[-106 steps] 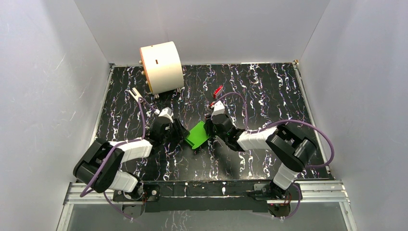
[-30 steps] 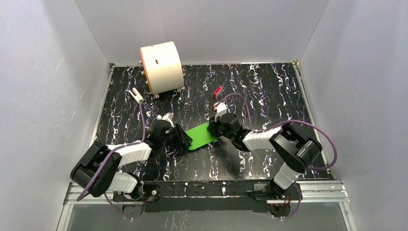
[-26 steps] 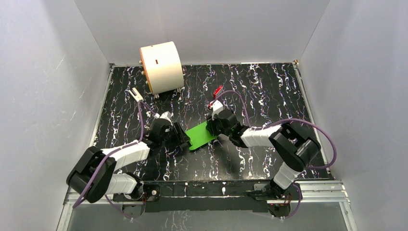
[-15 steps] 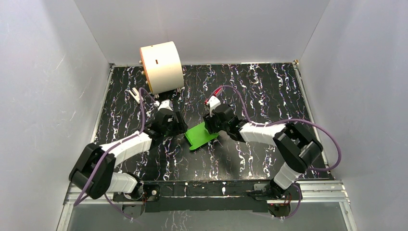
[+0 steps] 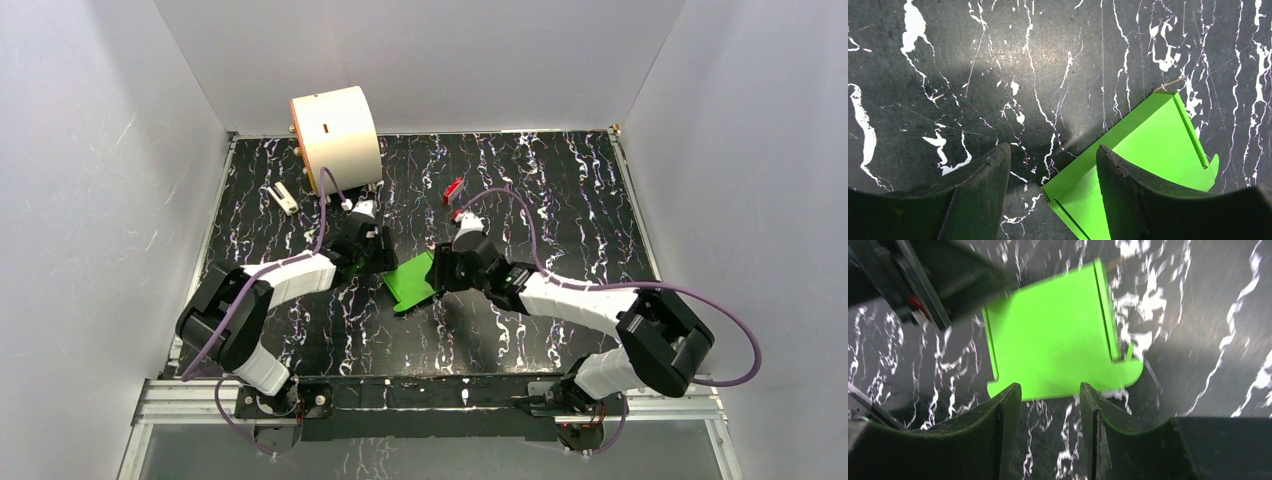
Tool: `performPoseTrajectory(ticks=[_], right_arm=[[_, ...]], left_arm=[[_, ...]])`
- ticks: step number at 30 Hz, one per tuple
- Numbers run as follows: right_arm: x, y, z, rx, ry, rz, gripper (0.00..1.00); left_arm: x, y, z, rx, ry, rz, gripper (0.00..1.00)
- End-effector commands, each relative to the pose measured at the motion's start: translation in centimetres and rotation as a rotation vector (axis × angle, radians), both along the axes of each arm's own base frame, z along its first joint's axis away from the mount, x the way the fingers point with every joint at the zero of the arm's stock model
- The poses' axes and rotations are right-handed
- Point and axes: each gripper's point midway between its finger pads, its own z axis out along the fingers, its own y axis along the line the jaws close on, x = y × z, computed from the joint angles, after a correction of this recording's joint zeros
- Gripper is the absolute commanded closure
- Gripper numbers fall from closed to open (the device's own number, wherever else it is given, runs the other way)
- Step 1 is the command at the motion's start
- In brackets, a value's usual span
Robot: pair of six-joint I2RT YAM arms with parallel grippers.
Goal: Fold the paper box
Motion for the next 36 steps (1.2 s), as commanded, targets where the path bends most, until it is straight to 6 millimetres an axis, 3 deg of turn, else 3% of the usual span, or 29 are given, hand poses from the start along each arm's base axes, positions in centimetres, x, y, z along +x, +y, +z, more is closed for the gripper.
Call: performPoseTrajectory(ticks=[1,5,9,14,20,29,32,36], right_arm=[[-2.4,0.2,-1.7,0.074,0.137,-0.098,0.47],[-2.7,0.1,-3.4,0.087,0.161,-0.140,0.53],[-2.2,1.2,-3.7,0.121,0.136,-0.119,0.58],[-0.7,2.0,-4.5,0.062,0.109,-0.102,0.62],[1.5,1.5,-5.8,-0.022,0.091,-0.038,0.64],[4.0,1.6,-4.1,-0.083,0.036,0.068,0.59],[4.6,0.6,-3.7,-0.128,0.024,0.041,0.58],[4.8,-0.2,-2.0,-0.138,-0.032,0.045,0.56]], left_arm=[[-0.1,-0.2,0.1,-0.012,0.024,-0.010,0.41],[-1.1,-0.6,-0.8,-0.058,0.065,0.000,0.44],[-2.4,-1.2,-1.7,-0.104,0.122,-0.009,0.48],[-4.1,-1.6,-1.6,-0.172,0.162,-0.016,0.51],[-6.8,-1.9,-1.5,-0.266,0.202,-0.035,0.54],[-10.0,-2.4,-1.9,-0.374,0.274,-0.064,0.55],[-9.5,-0.9,-1.9,-0.304,0.239,-0.011,0.52],[-7.9,1.0,0.0,-0.239,0.128,0.067,0.49]])
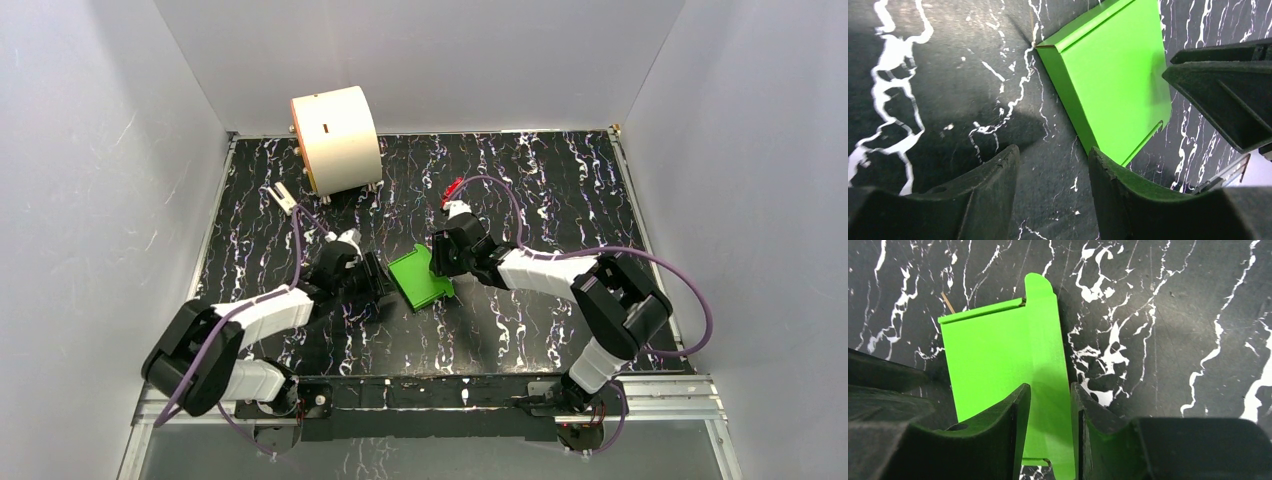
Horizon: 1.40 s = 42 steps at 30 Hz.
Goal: Fold the paper box
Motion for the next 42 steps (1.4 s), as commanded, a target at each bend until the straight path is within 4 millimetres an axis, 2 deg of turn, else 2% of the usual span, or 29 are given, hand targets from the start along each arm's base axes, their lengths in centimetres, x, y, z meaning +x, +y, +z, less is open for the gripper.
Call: performPoseTrajectory(ticks=[1,3,6,11,17,20,27,30,33,37,42], right_arm=[[0.5,-0.2,3.0,-0.009,-0.081,0.041,0.55],[0.3,0.2,3.5,0.001,-0.082,0.064,0.52],[0.0,1.0,3.7,0.038,-0.082,0.102,0.47],[0.5,1.9,3.0,0.044,-0.081,0.126,0.44],[1.2,2.4,1.5,0.010,-0.070,0.136,0.45],[0.5,2.7,0.3,0.013,-0.029,0.158,0.47],[-2.3,3.8,-1.2,0.107,0.078,0.234,0.54],[-2.1,2.9,-1.8,0.067,0.076,0.195,0.53],[-0.9,1.6,-0.4,0.020,0.004,0.144,0.48],[0.2,1.2,2.5,0.016,-0.081,0.124,0.42],[0.1,1.7,3.4,0.031,-0.104,0.135,0.41]], left_arm=[[-0.2,2.4,0.8,0.090,-0.031,0.073,0.48],[0.1,2.6,1.3,0.086,-0.050,0.092,0.47],[0.2,1.8,1.5,0.042,-0.047,0.082,0.46],[0.8,0.0,1.6,-0.020,-0.025,0.052,0.48],[1.3,-0.9,0.7,-0.034,0.001,0.038,0.51],[1.3,-1.1,0.2,-0.036,0.016,0.034,0.54],[1.1,-1.8,-1.2,-0.060,0.054,0.021,0.64],[0.9,-1.6,-1.9,-0.048,0.073,0.023,0.66],[0.9,-0.9,-2.4,-0.011,0.063,0.040,0.68],[0.5,-0.3,-3.4,0.021,0.078,0.043,0.69],[0.3,-0.2,-4.2,0.034,0.098,0.036,0.69]])
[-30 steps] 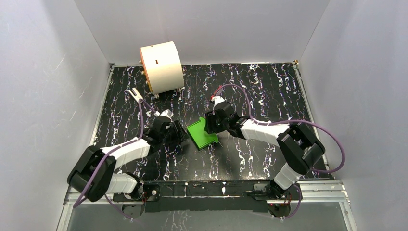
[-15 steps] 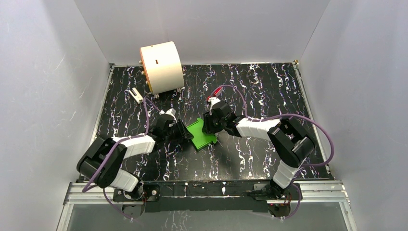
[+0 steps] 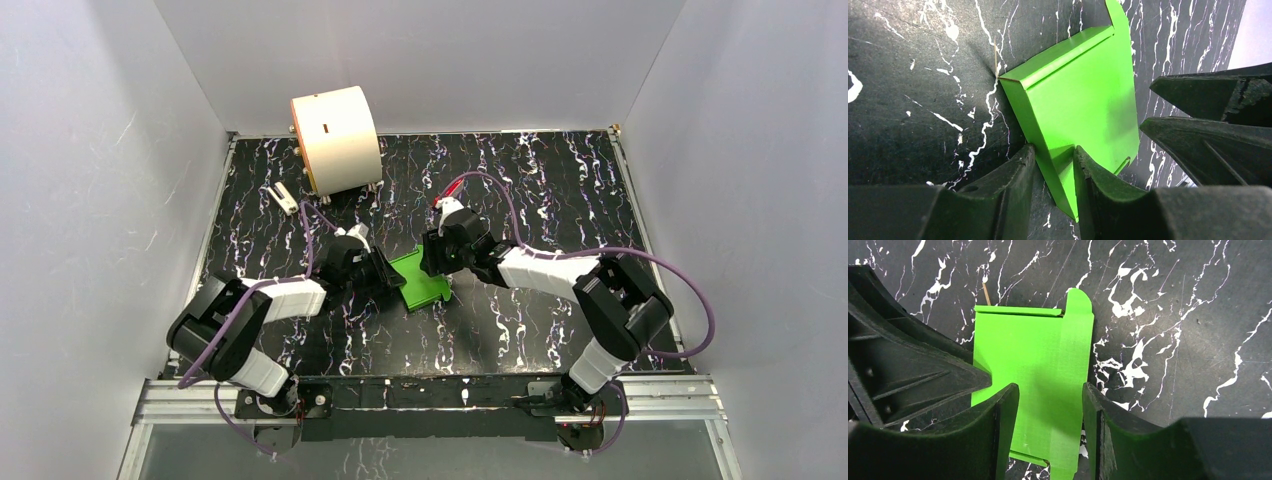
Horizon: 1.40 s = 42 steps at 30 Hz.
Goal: Fold the paper box
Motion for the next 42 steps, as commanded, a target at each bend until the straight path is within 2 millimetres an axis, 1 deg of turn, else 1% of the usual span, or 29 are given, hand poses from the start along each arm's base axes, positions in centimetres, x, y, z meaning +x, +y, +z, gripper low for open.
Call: performPoseTrajectory(ticks=[1,3,5,7,12,17,20,27,31,34,36,42], right_arm=[[0.5,0.6,2.5,0.030,-0.077,0.002,0.42],[0.3,1.0,2.5,0.042,-0.080,0.015,0.42],[0.4,1.0,2.1,0.035,-0.073,0.012,0.43],[0.5,0.8,1.4,0.017,-0.064,-0.001,0.44],[-0.1,1.3,-0.2,0.020,-0.013,0.020,0.46],[-0.4,0.8,-2.1,-0.008,0.022,-0.006,0.47],[-0.8,0.8,-2.9,-0.005,0.046,0.001,0.48],[-3.0,3.3,-3.1,0.134,0.150,0.090,0.57],[-4.3,4.9,-2.7,0.236,0.215,0.139,0.63],[-5.0,5.8,-2.4,0.293,0.254,0.164,0.69],[-5.2,6.0,-2.5,0.312,0.270,0.167,0.74],[-5.4,5.7,-2.9,0.306,0.275,0.163,0.88]], left_arm=[[-1.9,2.0,-3.6,0.123,0.095,0.002,0.69],[-1.9,2.0,-3.6,0.124,0.093,0.002,0.69],[-1.8,2.0,-3.4,0.120,0.089,0.003,0.69],[-1.8,1.9,-3.2,0.118,0.086,0.003,0.69],[-1.8,1.9,-3.3,0.117,0.089,0.000,0.69],[-1.9,1.7,-3.4,0.109,0.093,-0.008,0.69],[-1.8,1.6,-3.4,0.103,0.091,-0.010,0.69],[-1.9,0.8,-3.4,0.064,0.100,-0.020,0.70],[-1.9,0.3,-3.3,0.035,0.108,-0.025,0.70],[-2.0,-0.1,-3.3,0.012,0.113,-0.029,0.70],[-2.1,-0.3,-3.5,0.017,0.118,-0.026,0.70],[-2.2,-0.1,-3.6,0.032,0.108,-0.025,0.70]])
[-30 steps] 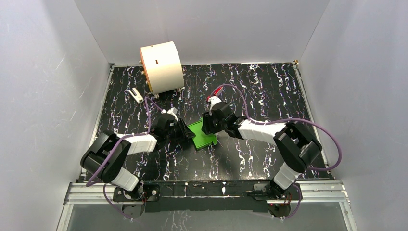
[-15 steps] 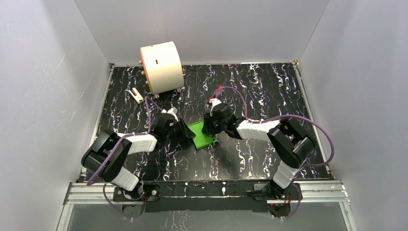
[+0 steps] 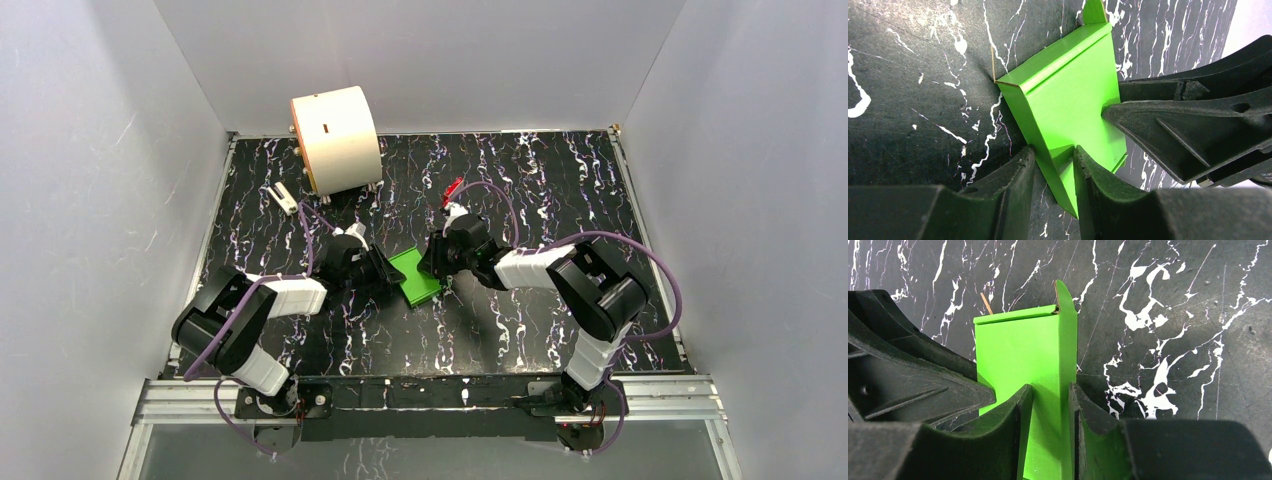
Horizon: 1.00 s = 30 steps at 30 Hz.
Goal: Fold the paper box
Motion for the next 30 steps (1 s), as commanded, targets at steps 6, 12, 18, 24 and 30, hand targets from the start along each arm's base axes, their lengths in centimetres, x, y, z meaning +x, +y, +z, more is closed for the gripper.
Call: performPoseTrajectory(ticks=[6,12,18,24,30], right_arm=[[-5.4,1.7,-0.5,0.033,0.094,0.154,0.76],[-5.6,0.1,-0.5,-0.006,0.068,0.128,0.65],[-6.3,0.1,-0.9,0.018,0.097,0.128,0.60],[-7.3,1.6,-1.4,0.093,0.156,0.164,0.75],[-7.3,1.1,-0.2,0.091,0.126,0.144,0.72]], left_arm=[[-2.8,1.1,-3.7,0.115,0.094,-0.027,0.70],[-2.7,1.5,-3.8,0.145,0.086,-0.023,0.70],[-2.4,1.4,-3.6,0.140,0.079,-0.019,0.70],[-2.5,0.2,-3.6,0.108,0.096,-0.052,0.70],[-0.5,1.6,-3.3,0.236,0.029,-0.036,0.57]])
